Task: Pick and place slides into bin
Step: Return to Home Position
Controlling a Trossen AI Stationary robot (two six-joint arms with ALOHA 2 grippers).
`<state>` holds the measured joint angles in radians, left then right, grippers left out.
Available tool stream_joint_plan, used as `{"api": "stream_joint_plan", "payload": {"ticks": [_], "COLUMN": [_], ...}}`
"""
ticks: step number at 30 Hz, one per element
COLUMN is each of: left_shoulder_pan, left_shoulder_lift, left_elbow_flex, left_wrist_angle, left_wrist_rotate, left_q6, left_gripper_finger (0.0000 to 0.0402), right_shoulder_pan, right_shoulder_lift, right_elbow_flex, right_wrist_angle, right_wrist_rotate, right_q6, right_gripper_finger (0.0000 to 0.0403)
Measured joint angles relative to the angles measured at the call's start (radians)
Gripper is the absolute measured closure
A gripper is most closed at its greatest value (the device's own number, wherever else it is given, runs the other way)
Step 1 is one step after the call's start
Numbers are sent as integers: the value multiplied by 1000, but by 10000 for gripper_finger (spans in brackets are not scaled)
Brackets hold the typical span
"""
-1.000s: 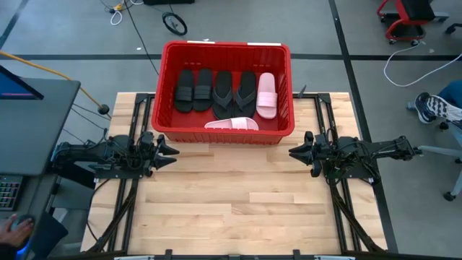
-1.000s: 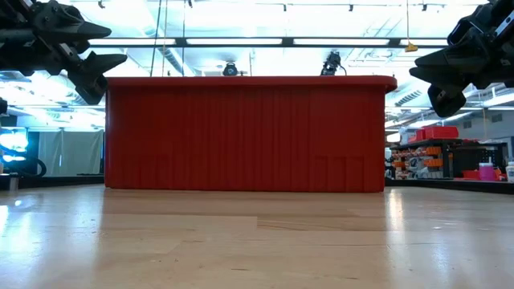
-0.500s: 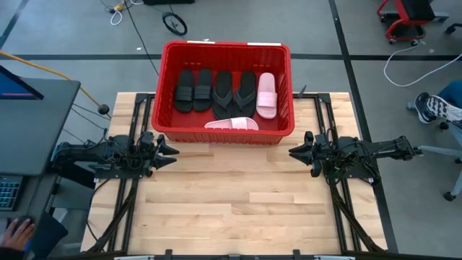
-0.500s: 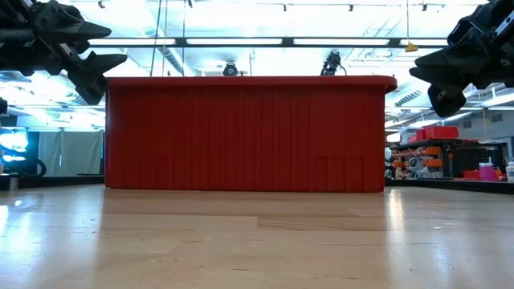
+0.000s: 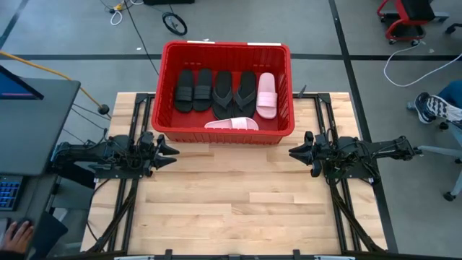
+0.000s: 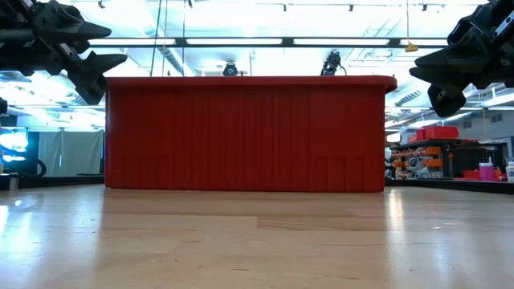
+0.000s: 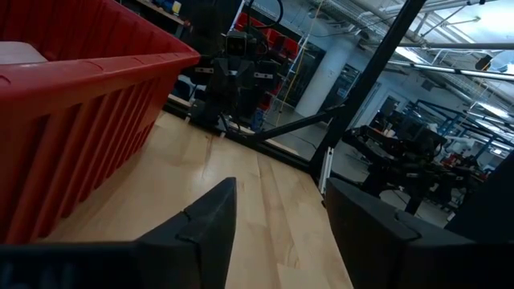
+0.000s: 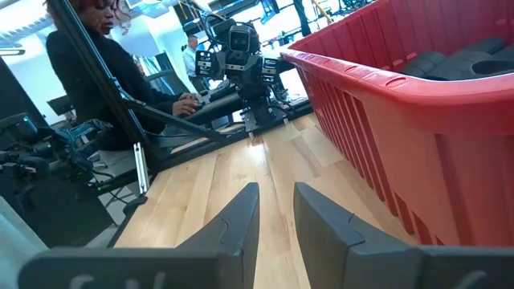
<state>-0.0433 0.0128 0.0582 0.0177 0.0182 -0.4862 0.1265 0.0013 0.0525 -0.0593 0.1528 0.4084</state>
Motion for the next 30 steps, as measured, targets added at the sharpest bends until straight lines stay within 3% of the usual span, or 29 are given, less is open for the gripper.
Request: {"api": "stream_joint_plan", "payload": {"ticks": [30], "left_shoulder_pan": [0], "left_shoulder_lift": [0], "left_elbow_flex": [0], "left_wrist_angle": [0], "left_wrist_rotate": [0], "left_q6": [0], "left_gripper_finger": [209], "right_shoulder_pan": [0], "right_shoulder_lift": [0], "right_elbow_flex": [0], "right_wrist_angle": [0], "right_wrist_rotate": [0], "right_q6": [0], "right_gripper_finger": [317]}}
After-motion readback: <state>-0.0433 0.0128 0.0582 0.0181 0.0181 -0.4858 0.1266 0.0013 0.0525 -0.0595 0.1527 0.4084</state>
